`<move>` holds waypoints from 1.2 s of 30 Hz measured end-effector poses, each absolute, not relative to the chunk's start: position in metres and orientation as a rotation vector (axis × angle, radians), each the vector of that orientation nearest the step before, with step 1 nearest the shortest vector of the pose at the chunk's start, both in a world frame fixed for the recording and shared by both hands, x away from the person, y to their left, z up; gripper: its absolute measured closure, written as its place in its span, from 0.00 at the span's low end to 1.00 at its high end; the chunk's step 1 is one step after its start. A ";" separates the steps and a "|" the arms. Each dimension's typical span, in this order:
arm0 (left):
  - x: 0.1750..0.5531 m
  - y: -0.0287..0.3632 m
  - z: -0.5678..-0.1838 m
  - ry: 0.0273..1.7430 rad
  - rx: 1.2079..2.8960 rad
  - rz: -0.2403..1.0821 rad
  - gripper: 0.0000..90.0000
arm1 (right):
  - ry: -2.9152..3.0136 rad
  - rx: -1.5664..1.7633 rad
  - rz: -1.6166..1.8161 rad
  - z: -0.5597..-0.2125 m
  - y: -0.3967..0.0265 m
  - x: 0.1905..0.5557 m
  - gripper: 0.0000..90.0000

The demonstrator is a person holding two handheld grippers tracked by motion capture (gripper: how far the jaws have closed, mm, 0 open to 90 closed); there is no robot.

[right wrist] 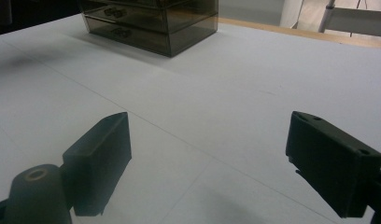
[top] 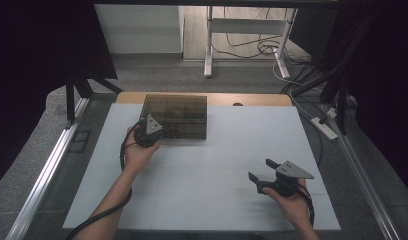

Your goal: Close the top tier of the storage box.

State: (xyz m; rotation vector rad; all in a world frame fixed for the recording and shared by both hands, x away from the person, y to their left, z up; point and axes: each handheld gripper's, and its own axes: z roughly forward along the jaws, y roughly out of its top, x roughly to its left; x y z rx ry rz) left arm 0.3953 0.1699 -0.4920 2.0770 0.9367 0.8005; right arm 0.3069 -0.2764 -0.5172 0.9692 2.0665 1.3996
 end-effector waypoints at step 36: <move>0.395 0.172 -0.487 0.950 2.089 0.770 0.97 | 2.071 0.969 1.399 -0.518 -0.276 0.307 0.15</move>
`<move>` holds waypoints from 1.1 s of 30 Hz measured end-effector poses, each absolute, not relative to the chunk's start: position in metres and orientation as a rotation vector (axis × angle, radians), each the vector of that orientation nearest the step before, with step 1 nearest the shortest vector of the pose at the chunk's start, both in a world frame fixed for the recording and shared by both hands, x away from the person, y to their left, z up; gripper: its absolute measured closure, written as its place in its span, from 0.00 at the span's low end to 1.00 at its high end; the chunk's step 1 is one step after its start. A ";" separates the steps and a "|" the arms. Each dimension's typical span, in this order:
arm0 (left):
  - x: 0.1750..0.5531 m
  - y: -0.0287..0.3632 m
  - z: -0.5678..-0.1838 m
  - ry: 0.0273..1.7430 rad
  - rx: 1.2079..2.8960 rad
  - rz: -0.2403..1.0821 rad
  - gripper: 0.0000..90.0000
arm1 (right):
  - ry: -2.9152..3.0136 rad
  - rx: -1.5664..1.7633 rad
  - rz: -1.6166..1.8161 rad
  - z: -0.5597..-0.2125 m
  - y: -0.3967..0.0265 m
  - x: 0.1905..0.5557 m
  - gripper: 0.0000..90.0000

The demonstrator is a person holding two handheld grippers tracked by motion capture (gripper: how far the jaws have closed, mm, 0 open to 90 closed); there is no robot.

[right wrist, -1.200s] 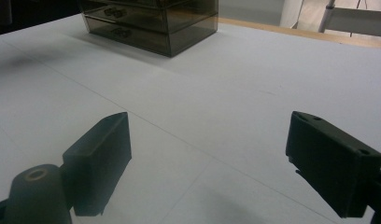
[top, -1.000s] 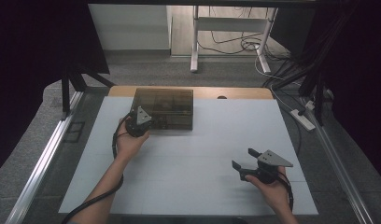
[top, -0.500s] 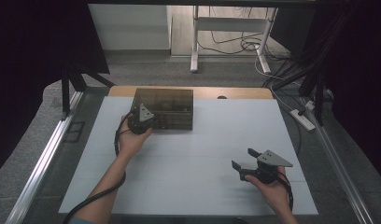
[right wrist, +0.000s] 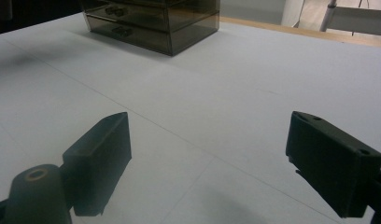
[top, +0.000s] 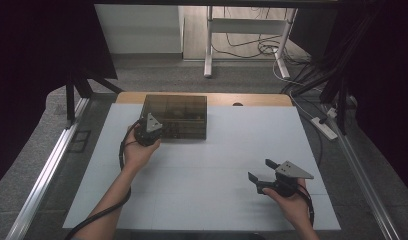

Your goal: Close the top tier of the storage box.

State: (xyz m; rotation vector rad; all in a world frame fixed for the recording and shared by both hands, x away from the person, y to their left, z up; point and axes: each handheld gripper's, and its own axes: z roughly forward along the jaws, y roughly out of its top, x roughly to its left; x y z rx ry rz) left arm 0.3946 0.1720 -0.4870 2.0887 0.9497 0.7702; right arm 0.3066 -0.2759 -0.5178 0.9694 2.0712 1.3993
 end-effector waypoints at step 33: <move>0.273 0.211 -0.518 0.916 2.013 0.359 0.03 | 2.112 0.934 1.429 -0.518 -0.278 0.296 0.13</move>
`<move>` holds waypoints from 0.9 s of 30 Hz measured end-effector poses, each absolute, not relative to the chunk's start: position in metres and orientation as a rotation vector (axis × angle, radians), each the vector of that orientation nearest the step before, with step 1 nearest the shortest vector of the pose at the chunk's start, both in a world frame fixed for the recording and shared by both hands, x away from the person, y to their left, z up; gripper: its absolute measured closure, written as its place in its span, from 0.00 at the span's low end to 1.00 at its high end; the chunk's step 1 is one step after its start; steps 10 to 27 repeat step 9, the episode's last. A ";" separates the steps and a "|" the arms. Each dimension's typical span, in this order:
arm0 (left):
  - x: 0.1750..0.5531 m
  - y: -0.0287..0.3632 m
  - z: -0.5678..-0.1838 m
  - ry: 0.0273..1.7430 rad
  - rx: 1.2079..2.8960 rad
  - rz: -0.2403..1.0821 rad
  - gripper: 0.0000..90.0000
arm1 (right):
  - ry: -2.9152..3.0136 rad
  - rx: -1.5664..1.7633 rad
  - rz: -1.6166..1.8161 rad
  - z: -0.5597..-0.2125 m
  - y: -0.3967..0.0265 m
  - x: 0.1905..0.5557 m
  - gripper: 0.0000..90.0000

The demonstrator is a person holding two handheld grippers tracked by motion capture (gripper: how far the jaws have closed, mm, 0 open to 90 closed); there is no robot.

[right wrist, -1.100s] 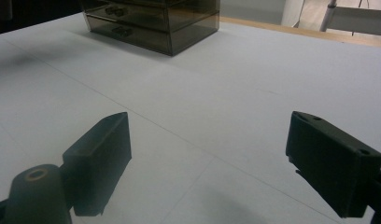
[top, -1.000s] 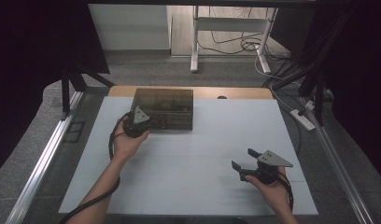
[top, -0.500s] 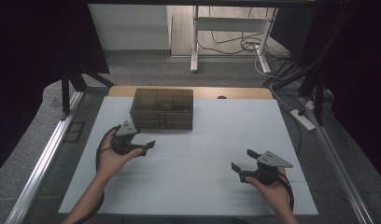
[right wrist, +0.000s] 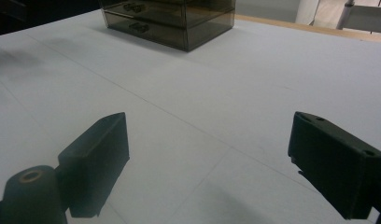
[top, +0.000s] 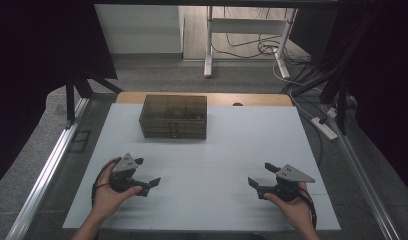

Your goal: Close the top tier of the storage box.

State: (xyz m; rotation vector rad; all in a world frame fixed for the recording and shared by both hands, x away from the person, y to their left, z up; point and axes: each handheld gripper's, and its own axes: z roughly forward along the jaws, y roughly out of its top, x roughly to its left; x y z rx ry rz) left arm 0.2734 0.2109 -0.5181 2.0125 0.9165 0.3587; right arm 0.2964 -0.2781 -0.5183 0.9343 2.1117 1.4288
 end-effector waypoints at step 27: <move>0.270 0.214 -0.526 0.935 2.028 0.403 0.00 | 2.105 0.931 1.445 -0.517 -0.278 0.292 0.12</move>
